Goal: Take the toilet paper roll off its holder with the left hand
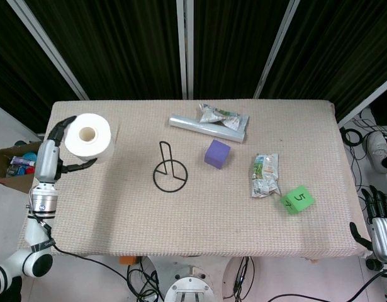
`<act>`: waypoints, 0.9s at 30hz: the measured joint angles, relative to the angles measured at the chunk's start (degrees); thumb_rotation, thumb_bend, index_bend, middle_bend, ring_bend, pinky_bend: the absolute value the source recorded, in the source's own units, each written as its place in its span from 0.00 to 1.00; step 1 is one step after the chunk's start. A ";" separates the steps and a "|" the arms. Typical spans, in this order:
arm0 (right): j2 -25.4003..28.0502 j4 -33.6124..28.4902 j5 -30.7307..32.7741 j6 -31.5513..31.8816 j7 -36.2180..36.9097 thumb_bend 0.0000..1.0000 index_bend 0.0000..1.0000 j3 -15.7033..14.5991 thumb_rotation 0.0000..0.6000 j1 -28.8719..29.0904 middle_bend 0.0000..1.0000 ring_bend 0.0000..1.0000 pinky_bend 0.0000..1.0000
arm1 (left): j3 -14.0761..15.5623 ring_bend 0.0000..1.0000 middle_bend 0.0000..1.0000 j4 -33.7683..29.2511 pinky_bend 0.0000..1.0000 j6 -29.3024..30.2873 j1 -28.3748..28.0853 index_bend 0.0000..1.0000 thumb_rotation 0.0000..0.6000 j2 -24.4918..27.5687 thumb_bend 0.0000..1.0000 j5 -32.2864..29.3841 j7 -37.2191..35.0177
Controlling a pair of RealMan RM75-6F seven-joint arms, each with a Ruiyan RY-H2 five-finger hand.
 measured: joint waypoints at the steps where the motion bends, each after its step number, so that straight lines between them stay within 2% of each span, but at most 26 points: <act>1: -0.05 0.02 -0.01 -0.03 -0.10 0.30 0.00 -0.06 1.00 0.00 0.00 0.00 0.00 | 1.09 0.13 0.35 2.44 0.16 -0.40 0.03 0.27 1.00 -1.50 0.04 0.32 -0.22; 6: -0.02 -0.05 0.06 0.08 -0.21 0.30 0.00 -0.04 1.00 -0.08 0.00 0.00 0.00 | 6.02 0.13 0.30 14.56 0.16 -2.96 -0.10 0.22 1.00 -9.84 0.04 1.91 -2.48; 8: 0.03 -0.06 0.16 0.12 -0.10 0.30 0.00 0.05 1.00 -0.09 0.00 0.00 0.00 | 7.55 0.13 0.25 17.81 0.16 -4.49 -0.30 0.16 1.00 -12.24 0.04 2.38 -3.44; 10: 0.03 0.02 0.28 0.06 0.01 0.30 0.00 0.09 1.00 -0.09 0.00 0.00 0.00 | 8.57 0.11 0.16 19.09 0.16 -5.81 -0.46 0.04 1.00 -13.12 0.05 2.75 -4.30; 13: -0.16 0.32 0.35 -0.07 0.22 0.30 0.00 0.08 1.00 -0.06 0.00 0.00 0.00 | 9.84 0.04 0.02 20.35 0.16 -6.51 -0.57 0.00 1.00 -13.47 0.05 3.96 -5.21; 14: -0.23 0.41 0.34 -0.07 0.27 0.30 0.00 0.08 1.00 -0.06 0.00 0.00 0.00 | 10.00 0.03 0.01 20.78 0.16 -6.17 -0.49 0.00 0.99 -13.62 0.05 4.39 -5.67; 19: -0.37 0.64 0.12 0.46 0.55 0.30 0.00 0.17 1.00 -0.12 0.00 0.00 0.00 | 10.19 0.00 0.00 20.48 0.15 -3.07 0.23 0.00 0.92 -13.10 0.05 5.88 -7.28; 24: -0.24 0.52 -0.20 0.92 0.57 0.30 0.00 0.21 1.00 -0.22 0.00 0.00 0.00 | 11.90 0.00 0.00 18.09 0.15 0.53 1.85 0.00 0.92 -9.24 0.04 8.78 -4.78; 27: -0.34 0.57 -0.53 1.20 0.57 0.30 0.00 0.08 1.00 -0.30 0.00 0.00 0.00 | 13.94 0.00 0.00 16.33 0.15 1.71 3.26 0.00 0.69 -6.02 0.03 10.39 -0.32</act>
